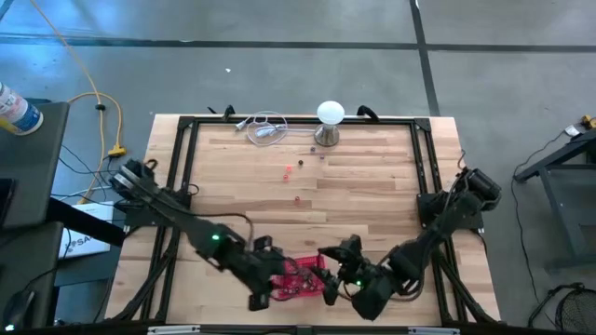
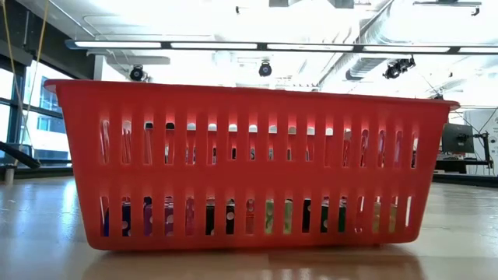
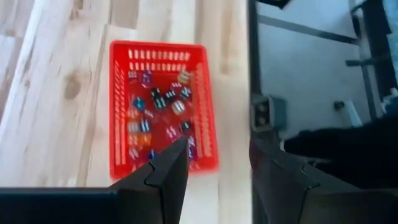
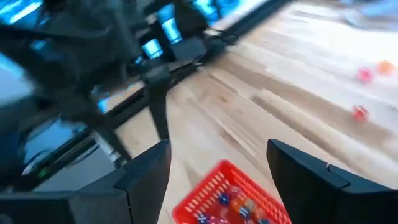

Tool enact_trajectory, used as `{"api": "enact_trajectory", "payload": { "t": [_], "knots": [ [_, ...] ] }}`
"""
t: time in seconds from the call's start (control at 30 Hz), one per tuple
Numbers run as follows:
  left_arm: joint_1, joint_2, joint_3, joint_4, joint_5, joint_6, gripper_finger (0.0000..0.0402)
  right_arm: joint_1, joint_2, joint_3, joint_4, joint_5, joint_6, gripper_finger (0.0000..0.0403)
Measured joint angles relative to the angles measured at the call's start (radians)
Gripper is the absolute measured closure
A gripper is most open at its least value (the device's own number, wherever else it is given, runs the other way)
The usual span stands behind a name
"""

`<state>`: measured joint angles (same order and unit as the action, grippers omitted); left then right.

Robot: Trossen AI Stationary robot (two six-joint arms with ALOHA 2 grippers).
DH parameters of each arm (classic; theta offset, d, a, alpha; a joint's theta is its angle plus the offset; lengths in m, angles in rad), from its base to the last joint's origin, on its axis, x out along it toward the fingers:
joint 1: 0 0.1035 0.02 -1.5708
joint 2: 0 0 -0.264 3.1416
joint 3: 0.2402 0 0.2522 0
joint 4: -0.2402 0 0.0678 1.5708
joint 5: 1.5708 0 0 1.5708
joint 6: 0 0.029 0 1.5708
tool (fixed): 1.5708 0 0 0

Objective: Pick & Place Dice
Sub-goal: Put the red dice into the red bin

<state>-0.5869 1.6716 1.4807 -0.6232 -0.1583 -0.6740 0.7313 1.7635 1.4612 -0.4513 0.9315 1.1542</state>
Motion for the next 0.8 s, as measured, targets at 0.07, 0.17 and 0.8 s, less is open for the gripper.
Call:
{"api": "enact_trajectory", "payload": {
  "t": [0.07,0.17,0.8],
  "knots": [
    [-0.021,-0.042,0.0,-0.046,-0.005,-0.014,0.0238,-0.025,-0.013,0.001,0.054,-0.052,-0.137,0.0147],
    [-0.051,-0.09,0.0,-0.118,-0.033,-0.085,0.0238,-0.086,-0.028,0.001,0.041,-0.169,-0.214,0.0147],
    [-0.163,-0.111,0.0,-0.42,-0.067,-0.606,0.0238,-0.692,-0.019,0.0,-0.117,-0.848,-0.65,0.0147]
  ]
}}
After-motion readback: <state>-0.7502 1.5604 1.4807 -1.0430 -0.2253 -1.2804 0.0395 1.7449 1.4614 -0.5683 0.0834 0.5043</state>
